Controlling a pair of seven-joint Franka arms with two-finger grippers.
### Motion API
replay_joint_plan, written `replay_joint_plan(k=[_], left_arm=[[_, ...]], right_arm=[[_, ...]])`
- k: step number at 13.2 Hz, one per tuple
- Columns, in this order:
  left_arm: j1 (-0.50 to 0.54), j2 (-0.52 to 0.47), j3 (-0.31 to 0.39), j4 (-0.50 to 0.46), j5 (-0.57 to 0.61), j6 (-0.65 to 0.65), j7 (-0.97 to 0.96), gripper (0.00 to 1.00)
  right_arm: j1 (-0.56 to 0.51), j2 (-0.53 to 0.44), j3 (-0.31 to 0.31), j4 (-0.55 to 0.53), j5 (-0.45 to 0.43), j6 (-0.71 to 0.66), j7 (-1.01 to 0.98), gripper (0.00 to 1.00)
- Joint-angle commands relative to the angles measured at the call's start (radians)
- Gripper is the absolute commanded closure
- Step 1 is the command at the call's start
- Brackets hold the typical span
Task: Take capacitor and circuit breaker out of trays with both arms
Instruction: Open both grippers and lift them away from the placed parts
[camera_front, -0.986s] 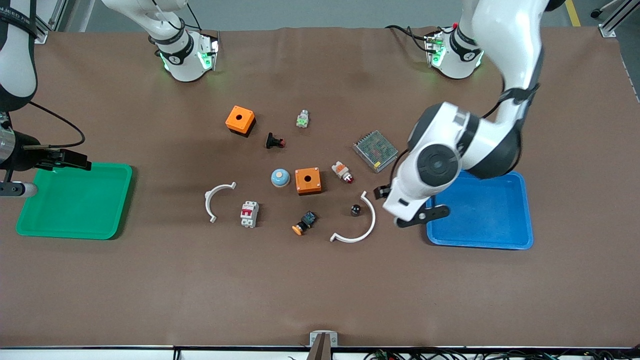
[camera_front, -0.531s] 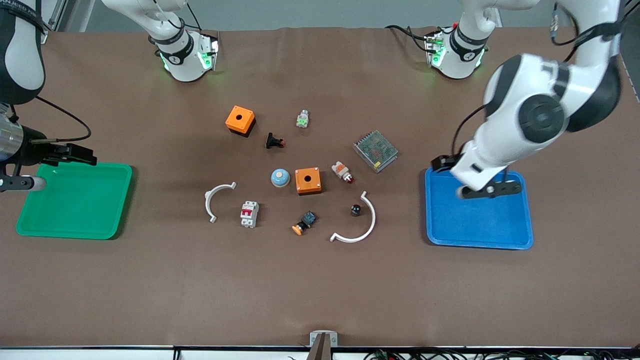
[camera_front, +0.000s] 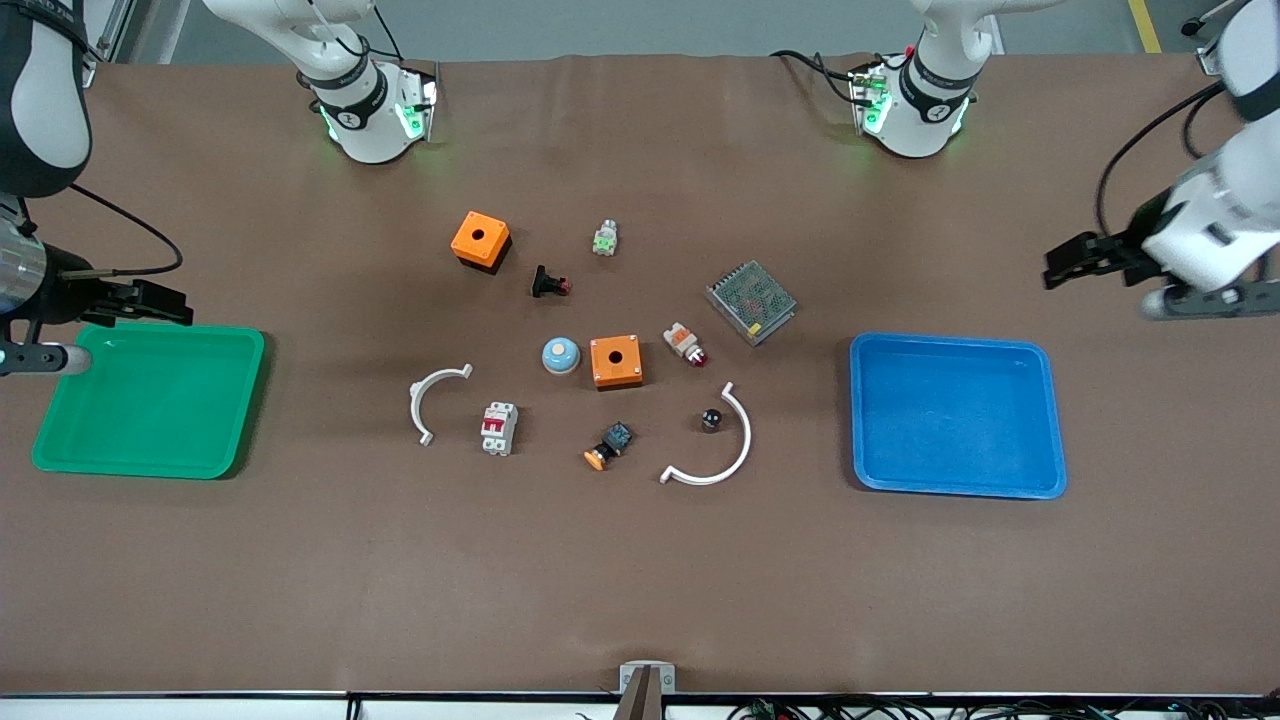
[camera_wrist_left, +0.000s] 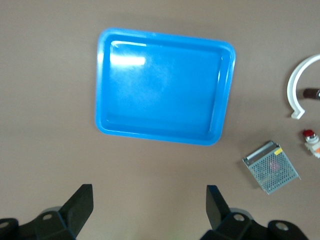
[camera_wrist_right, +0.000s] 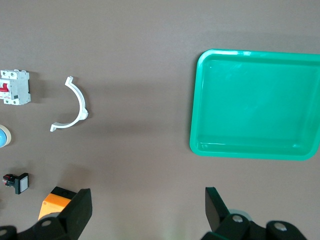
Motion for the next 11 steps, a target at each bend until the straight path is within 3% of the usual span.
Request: replay_joint_plan(k=[1,4,11], left_arm=[[-0.001,0.031,-0.004,0.098,-0.007,-0.011,-0.001,0.01],[0.001,0.092,-0.007,0.212,-0.008,-0.011,0.005,0.01],[-0.013,0.105,-0.012,0.229,-0.003,-0.011,0.05,0.01]], right_arm=[[-0.009,-0.019,0.002,0.029,-0.016,-0.029,0.017,0.0],[-0.016,-0.019,0.0,0.044,-0.016,-0.029,0.017,0.0],[-0.022,-0.096,0.0,0.01,-0.013,-0.043,0.017,0.0]])
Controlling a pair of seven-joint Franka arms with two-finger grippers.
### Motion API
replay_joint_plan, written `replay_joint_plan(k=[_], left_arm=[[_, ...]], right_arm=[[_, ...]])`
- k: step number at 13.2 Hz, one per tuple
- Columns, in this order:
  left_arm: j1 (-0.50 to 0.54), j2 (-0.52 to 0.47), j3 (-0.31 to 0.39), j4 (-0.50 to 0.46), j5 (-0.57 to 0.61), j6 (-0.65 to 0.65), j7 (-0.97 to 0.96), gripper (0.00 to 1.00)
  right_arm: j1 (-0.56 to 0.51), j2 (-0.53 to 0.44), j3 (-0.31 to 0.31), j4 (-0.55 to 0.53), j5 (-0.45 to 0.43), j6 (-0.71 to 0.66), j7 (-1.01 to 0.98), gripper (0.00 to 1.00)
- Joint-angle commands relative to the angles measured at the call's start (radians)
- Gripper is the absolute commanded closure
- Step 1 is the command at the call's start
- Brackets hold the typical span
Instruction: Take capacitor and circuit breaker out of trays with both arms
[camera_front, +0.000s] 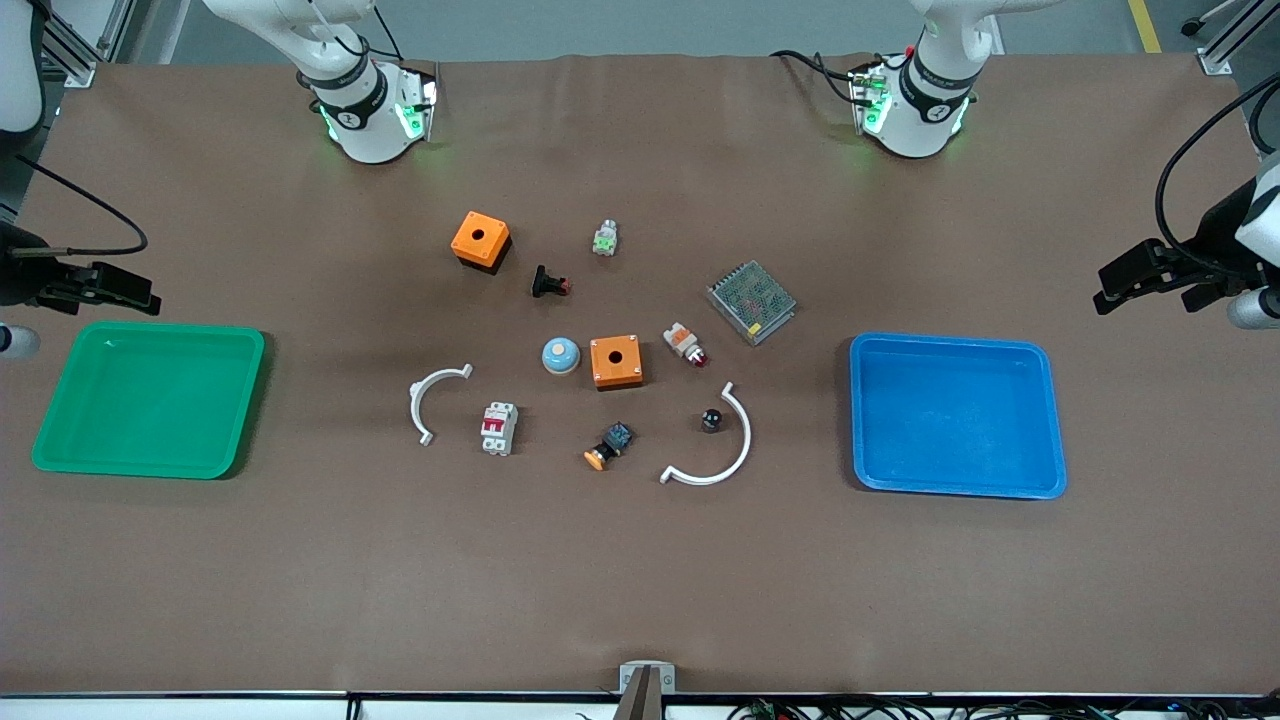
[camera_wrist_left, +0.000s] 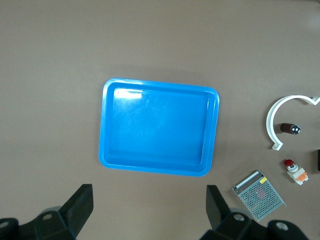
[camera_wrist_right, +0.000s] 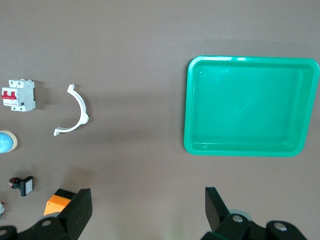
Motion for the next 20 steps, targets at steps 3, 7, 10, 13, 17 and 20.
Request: replay_joint_plan(k=[3,7,10,13,17,20], left_arm=[[-0.005,0.003,-0.004,0.025,0.006,-0.014,0.029,0.0],[-0.002,-0.008,-0.012,0.033,0.026,-0.014,0.018,0.0],[0.001,-0.006,-0.01,0.048,0.012,-0.012,0.009,0.0],[0.001,-0.006,-0.01,0.049,0.01,-0.012,-0.052,0.0],[0.001,-0.006,-0.01,0.049,0.012,-0.012,-0.04,0.0],[0.003,-0.006,-0.012,0.048,0.01,-0.014,-0.046,0.0]], right_arm=[[-0.001,-0.101,0.016,-0.052,-0.014,-0.008,0.009,0.0],[-0.002,-0.158,0.018,-0.119,-0.012,0.006,0.012,0.0],[-0.004,-0.195,0.016,-0.157,-0.012,0.032,0.012,0.0],[-0.005,-0.205,0.016,-0.165,-0.012,0.044,0.012,0.0],[-0.005,-0.213,0.016,-0.164,-0.003,0.061,0.012,0.0],[-0.004,-0.219,0.016,-0.164,-0.001,0.067,0.012,0.0]])
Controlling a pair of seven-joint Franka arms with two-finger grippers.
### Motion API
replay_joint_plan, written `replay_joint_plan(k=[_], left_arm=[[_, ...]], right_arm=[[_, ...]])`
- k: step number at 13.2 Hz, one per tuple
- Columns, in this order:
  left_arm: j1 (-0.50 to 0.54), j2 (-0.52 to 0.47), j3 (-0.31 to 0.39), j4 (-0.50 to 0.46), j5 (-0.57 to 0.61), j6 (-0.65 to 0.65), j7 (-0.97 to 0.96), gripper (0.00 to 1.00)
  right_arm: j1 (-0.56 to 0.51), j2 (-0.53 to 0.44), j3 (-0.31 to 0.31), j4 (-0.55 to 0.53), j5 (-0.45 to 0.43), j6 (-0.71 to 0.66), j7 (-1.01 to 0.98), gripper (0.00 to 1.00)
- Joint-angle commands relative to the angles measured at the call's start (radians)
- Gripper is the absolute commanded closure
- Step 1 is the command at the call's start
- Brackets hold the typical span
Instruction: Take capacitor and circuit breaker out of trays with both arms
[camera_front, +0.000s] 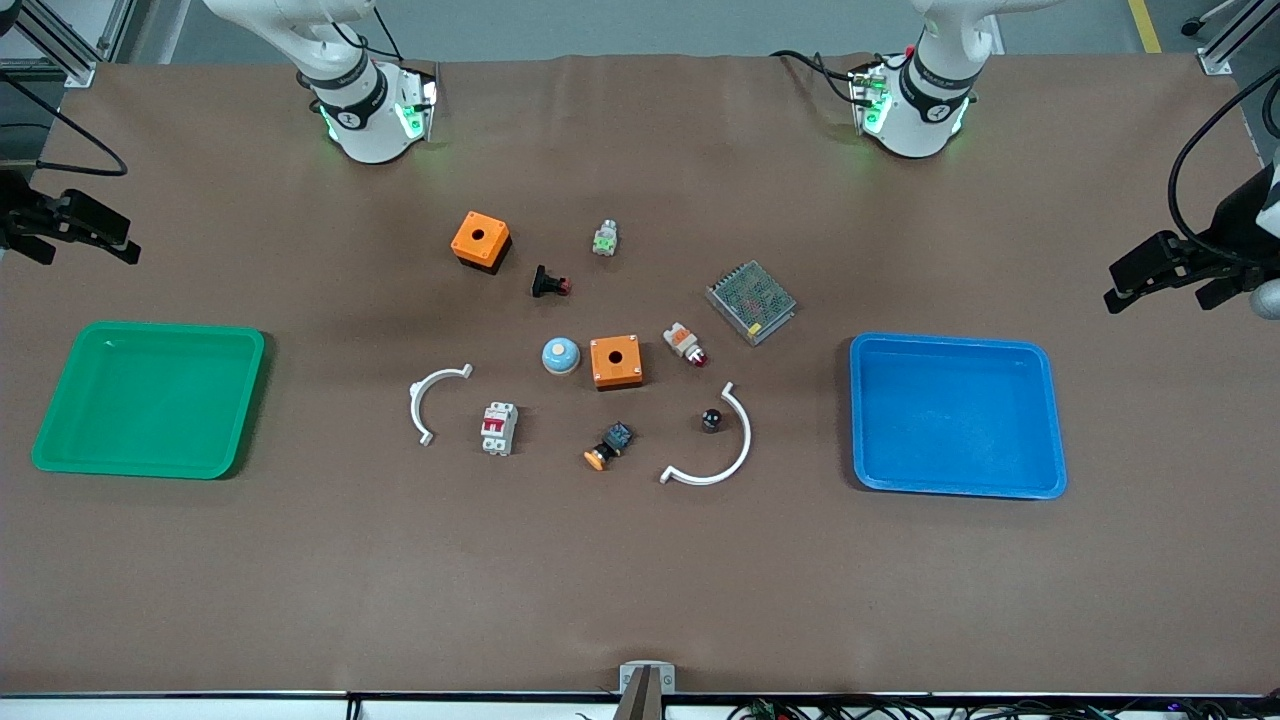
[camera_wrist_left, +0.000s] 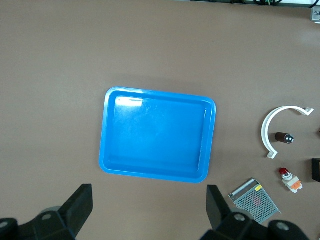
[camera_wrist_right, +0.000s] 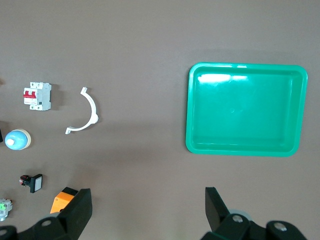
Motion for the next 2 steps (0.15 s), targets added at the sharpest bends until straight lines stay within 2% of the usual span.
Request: replay_joint_plan(k=[1,2], left_arm=[[0.005,-0.005,-0.005,0.01,0.005,-0.014,-0.009,0.0],[0.006,-0.005,-0.005,0.01,0.005,-0.014,-0.009,0.0]], right_arm=[[-0.004,-0.04,0.007,-0.03,-0.001,0.016,0.012,0.0],[-0.004,-0.04,0.007,-0.03,0.0,0.016,0.012,0.0]])
